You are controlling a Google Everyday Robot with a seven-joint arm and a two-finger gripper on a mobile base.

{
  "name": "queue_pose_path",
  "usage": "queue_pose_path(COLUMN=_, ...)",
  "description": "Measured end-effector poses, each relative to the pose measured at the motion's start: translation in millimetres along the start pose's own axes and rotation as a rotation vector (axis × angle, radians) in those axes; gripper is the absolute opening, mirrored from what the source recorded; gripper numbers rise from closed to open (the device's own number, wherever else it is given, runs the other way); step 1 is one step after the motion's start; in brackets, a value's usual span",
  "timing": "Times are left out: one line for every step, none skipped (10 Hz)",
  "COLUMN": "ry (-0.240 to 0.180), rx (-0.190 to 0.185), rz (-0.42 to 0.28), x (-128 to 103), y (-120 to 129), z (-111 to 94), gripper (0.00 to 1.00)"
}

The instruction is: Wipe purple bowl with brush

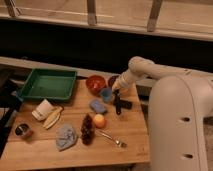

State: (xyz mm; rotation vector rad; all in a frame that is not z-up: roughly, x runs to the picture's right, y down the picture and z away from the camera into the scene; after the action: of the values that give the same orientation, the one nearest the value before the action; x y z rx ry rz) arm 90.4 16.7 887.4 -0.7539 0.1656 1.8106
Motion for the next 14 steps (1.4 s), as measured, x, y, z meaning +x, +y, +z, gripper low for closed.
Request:
queue_pose_path(ry=0.013, rx=0.007, rz=0.008, x=6.5, y=-2.3, z=0.5, gripper=0.0)
queue_pose_path(ry=0.027, rx=0.023, rz=0.032, x=12.5, y=-14.2, z=-1.1, gripper=0.0)
queue_pose_path(ry=0.017, rx=0.034, rz=0.057, x=10.4, y=-26.2, z=-7.0, gripper=0.0)
queue_pose_path(ry=0.003, rx=0.041, rz=0.071, x=3.2, y=-32.2, z=-10.0, gripper=0.0)
queue_pose_path(ry=-0.02, rx=0.046, rz=0.078, x=-10.6, y=-34.7, z=-13.9, gripper=0.0)
queue_pose_path(ry=-0.037, rx=0.047, rz=0.077, x=-22.3, y=-34.6, z=-16.0, gripper=0.0)
queue_pose_path(ry=-0.058, rx=0.042, rz=0.069, x=-39.0, y=-27.9, z=-17.8, gripper=0.0)
queue_pose_path(ry=-0.064, rx=0.032, rz=0.058, x=-47.5, y=-17.9, z=-15.2, gripper=0.0)
queue_pose_path(ry=-0.065, rx=0.023, rz=0.043, x=-51.4, y=-7.7, z=-10.9, gripper=0.0)
queue_pose_path(ry=-0.061, rx=0.009, rz=0.03, x=-53.1, y=1.3, z=-6.0, gripper=0.0)
queue_pose_path(ry=-0.042, rx=-0.004, rz=0.017, x=-47.8, y=7.6, z=1.9, gripper=0.0)
queue_pose_path(ry=-0.025, rx=-0.011, rz=0.006, x=-41.3, y=10.1, z=6.7, gripper=0.0)
queue_pose_path(ry=-0.005, rx=-0.013, rz=-0.003, x=-33.6, y=11.2, z=10.2, gripper=0.0)
queue_pose_path(ry=0.012, rx=-0.013, rz=-0.011, x=-25.7, y=12.3, z=12.1, gripper=0.0)
